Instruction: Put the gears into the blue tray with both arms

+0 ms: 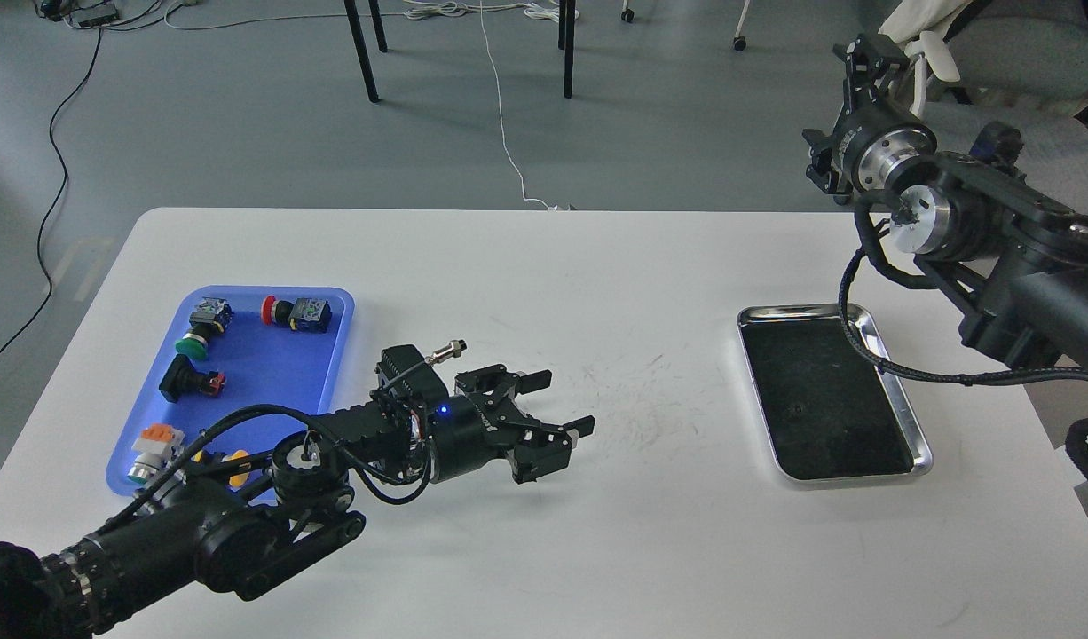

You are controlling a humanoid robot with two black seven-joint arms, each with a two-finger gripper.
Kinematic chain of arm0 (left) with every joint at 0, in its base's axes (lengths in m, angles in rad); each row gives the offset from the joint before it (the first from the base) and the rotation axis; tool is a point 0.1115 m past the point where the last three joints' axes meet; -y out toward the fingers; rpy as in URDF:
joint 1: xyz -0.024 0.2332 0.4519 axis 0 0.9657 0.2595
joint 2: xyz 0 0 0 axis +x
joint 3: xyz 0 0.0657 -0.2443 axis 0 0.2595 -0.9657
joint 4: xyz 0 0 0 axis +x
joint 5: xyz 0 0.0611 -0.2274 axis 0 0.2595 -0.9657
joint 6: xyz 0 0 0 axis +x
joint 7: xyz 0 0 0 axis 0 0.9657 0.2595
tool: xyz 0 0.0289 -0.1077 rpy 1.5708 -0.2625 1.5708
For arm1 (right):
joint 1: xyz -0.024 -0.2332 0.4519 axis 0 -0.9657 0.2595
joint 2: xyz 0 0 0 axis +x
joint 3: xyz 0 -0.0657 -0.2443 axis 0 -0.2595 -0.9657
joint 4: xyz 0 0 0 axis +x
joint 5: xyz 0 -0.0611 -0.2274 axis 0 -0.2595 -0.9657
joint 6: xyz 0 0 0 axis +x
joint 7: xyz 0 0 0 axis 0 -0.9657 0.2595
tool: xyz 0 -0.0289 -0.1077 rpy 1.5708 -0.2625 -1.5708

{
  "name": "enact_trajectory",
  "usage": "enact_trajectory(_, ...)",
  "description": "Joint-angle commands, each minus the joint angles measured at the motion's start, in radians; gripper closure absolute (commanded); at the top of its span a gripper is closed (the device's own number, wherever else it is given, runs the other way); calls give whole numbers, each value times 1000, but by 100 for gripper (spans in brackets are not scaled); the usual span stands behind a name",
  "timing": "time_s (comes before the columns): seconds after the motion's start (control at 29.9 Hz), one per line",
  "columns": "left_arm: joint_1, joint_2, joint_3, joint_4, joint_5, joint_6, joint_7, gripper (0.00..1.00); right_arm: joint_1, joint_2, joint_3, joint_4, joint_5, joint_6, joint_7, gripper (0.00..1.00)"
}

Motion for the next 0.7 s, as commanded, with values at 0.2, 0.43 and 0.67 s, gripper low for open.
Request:
enact_trajectory(0.2, -1, 5, 6, 66, 107, 55, -35, 15, -1, 0, -2, 1, -10, 0, 0, 1)
enact_trajectory(0.43, -14, -6, 12, 152, 107, 101, -38, 15, 6, 0, -18, 1, -14, -1, 0, 1)
enact_trajectory(0.67, -7, -2, 18, 181, 107, 137, -57, 16, 27, 0, -66, 1, -14, -3, 0, 1)
